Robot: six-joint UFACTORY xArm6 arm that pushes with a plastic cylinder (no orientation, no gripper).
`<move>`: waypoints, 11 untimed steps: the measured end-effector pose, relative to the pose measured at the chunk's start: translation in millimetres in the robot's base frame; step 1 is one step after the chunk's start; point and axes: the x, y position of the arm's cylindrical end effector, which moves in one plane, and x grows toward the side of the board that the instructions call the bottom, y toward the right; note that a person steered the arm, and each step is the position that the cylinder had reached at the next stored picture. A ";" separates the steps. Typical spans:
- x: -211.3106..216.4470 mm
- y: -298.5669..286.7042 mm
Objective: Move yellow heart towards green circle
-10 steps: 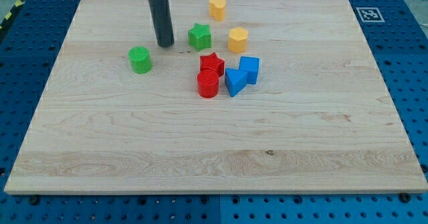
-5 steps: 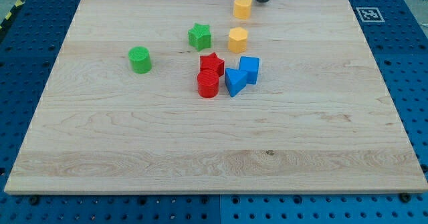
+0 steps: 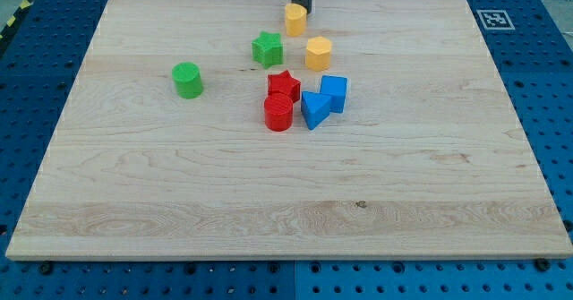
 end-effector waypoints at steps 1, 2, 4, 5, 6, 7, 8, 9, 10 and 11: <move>0.0 23.7; 7.5 24.3; 30.0 3.8; 29.9 -21.1; 29.9 -49.6; 29.9 -77.3; 29.9 -100.2; 33.3 -122.0; 48.5 -133.8; 66.0 -134.3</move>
